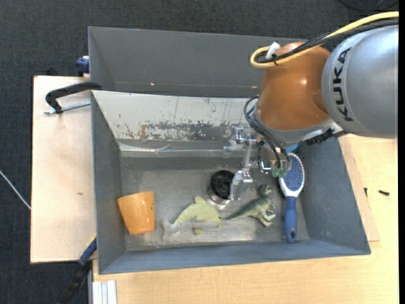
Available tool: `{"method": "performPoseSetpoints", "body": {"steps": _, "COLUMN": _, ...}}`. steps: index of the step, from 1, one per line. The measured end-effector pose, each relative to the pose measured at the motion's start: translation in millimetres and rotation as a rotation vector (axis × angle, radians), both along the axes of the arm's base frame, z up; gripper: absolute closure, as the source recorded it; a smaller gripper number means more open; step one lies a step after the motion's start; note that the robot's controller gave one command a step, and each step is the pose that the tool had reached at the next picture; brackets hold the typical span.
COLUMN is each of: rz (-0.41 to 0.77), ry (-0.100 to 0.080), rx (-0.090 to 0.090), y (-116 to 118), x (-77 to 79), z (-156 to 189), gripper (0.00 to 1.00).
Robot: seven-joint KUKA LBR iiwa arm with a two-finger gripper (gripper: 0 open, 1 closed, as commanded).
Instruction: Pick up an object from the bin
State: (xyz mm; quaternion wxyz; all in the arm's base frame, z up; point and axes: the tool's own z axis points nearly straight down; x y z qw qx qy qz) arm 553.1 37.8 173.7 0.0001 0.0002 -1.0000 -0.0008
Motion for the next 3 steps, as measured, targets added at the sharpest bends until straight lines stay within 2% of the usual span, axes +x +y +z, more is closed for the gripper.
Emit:
{"method": "performPoseSetpoints", "body": {"steps": 1, "rz": -0.073, "ry": -0.022, "rx": 0.003, "y": -20, "x": -16.5, "z": -83, "gripper": 0.00}}
{"method": "performPoseSetpoints", "body": {"steps": 2, "rz": -0.074, "ry": -0.028, "rx": 0.004, "y": -20, "x": -14.6, "z": -82, "gripper": 1.00}}
{"method": "performPoseSetpoints", "body": {"steps": 3, "rz": 0.074, "ry": -0.014, "rx": -0.001, "y": -19, "x": -31.5, "z": 64, "gripper": 1.00}}
